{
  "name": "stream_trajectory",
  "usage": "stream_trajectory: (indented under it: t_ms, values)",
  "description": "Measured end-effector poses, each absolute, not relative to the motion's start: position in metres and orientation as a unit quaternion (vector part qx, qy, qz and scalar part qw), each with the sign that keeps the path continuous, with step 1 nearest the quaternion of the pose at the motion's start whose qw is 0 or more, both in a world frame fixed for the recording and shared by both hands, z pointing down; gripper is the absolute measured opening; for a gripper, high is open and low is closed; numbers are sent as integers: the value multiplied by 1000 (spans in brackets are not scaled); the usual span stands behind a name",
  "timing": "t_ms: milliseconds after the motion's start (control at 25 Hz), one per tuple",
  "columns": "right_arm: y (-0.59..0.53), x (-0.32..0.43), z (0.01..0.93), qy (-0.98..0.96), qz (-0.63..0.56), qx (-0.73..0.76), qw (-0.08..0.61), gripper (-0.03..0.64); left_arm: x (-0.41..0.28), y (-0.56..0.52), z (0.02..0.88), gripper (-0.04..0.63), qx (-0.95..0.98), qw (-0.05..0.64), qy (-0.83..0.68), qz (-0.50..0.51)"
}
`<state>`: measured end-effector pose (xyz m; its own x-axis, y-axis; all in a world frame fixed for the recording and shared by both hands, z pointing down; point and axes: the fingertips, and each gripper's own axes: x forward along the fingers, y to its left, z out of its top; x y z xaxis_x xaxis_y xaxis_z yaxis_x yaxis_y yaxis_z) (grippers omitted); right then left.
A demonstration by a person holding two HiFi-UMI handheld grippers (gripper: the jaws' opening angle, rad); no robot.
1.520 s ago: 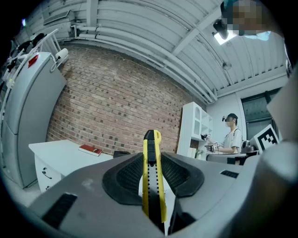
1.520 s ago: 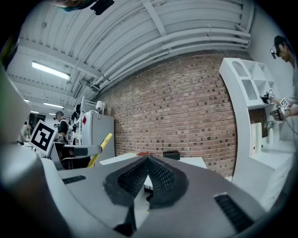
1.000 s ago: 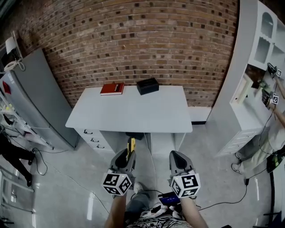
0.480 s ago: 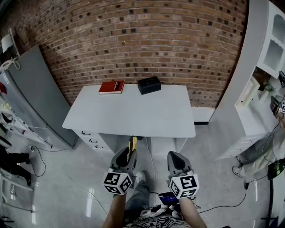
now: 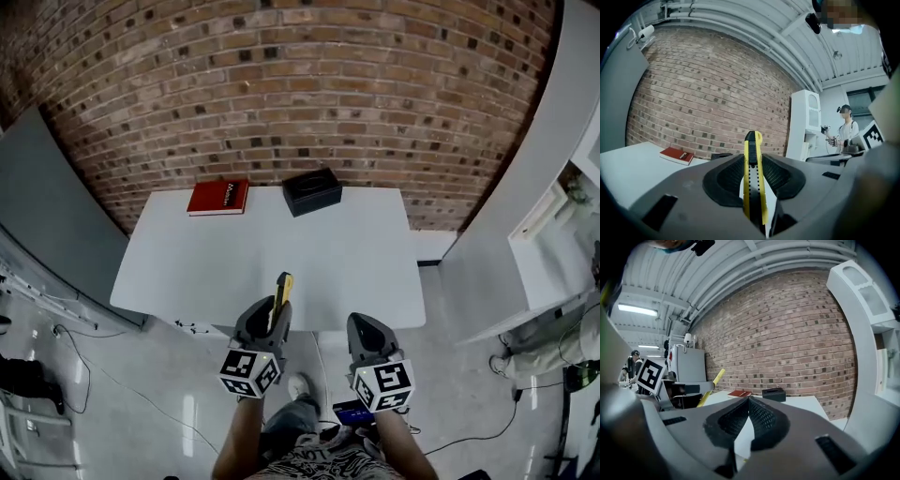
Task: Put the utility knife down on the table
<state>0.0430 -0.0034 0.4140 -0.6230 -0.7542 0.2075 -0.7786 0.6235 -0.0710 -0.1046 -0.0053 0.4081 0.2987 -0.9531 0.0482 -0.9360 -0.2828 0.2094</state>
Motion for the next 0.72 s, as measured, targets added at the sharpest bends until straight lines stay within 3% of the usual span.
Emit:
stream_trajectory:
  t_ms: [360, 720]
  values:
    - [-126, -10, 416, -882, 81, 456, 89, 3, -163, -131, 407, 123, 814, 109, -569, -43]
    - [-140, 5, 422, -862, 88, 492, 89, 3, -151, -156, 402, 123, 837, 106, -534, -54]
